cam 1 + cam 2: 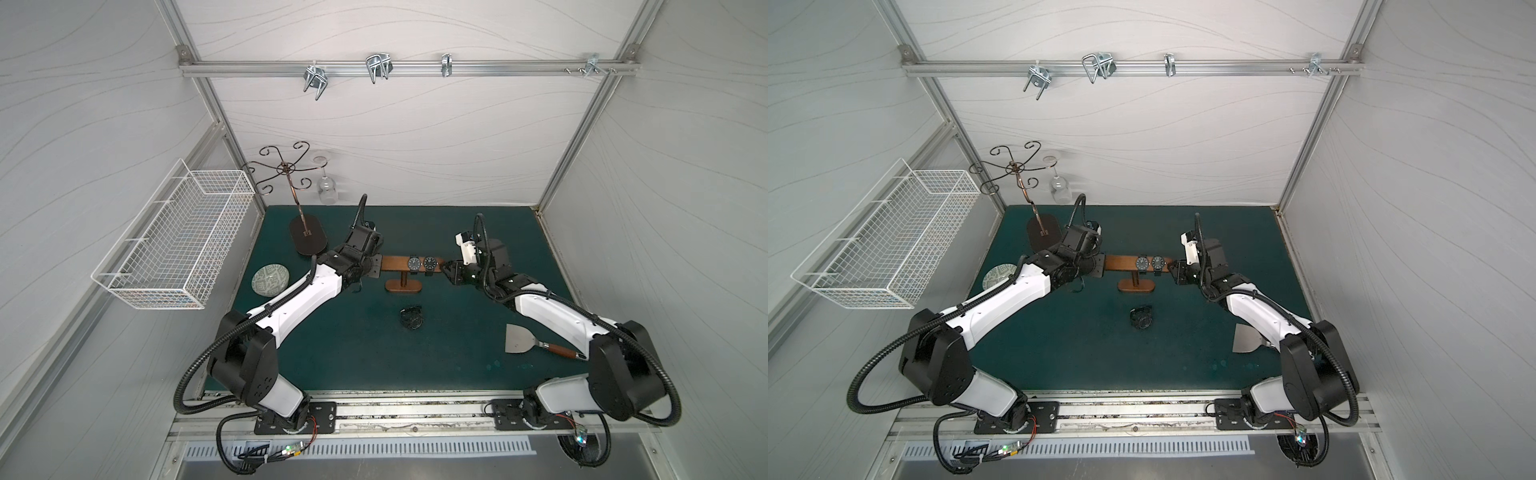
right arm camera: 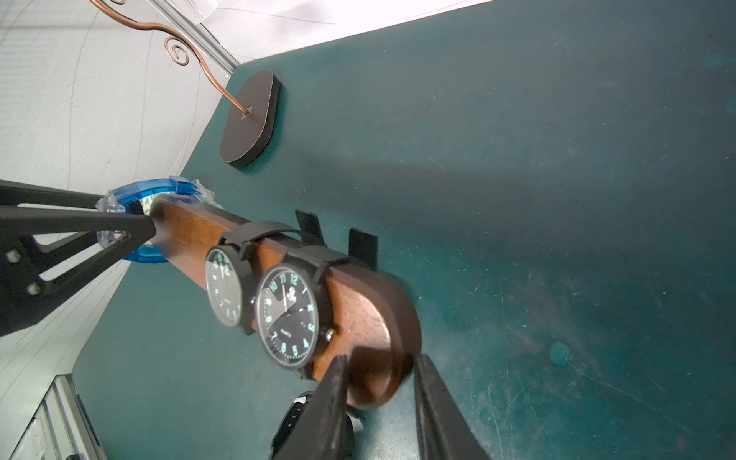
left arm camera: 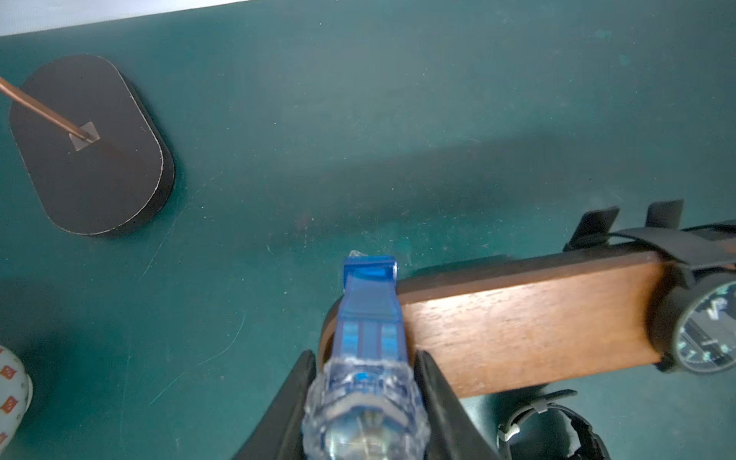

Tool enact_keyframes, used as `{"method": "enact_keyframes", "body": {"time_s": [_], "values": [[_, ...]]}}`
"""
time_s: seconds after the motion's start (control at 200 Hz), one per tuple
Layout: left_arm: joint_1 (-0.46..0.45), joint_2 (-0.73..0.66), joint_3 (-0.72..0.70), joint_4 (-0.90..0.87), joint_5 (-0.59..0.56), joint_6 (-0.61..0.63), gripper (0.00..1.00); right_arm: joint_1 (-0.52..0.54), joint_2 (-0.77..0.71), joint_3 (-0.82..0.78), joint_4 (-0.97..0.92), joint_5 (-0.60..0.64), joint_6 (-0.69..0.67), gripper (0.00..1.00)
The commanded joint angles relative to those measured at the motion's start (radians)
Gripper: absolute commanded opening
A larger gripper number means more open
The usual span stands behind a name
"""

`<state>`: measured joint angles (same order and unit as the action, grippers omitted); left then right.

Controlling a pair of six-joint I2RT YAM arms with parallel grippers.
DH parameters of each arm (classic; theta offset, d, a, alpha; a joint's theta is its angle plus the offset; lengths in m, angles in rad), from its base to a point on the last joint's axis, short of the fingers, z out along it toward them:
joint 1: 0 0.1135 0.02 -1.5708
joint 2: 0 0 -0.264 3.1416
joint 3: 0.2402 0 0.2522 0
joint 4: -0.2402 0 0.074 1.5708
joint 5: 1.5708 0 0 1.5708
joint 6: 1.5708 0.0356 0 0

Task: Place watch on stand
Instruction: Place the watch on the stand.

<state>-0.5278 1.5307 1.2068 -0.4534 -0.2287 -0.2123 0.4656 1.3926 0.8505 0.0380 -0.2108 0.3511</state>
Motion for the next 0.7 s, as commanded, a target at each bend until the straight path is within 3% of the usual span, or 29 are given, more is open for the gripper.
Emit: {"method": "enact_keyframes", "body": {"time_s": [0.0,0.695], "values": [[-0.014,0.021,0.057,0.026,-0.024,-0.009,0.19,0.007,0.006,0.012,0.005,-0.010,-0.003,0.31],[-0.065,0.070,0.103,0.035,-0.028,-0.018,0.19,0.008,0.011,0.015,0.002,-0.009,-0.004,0.31]]}}
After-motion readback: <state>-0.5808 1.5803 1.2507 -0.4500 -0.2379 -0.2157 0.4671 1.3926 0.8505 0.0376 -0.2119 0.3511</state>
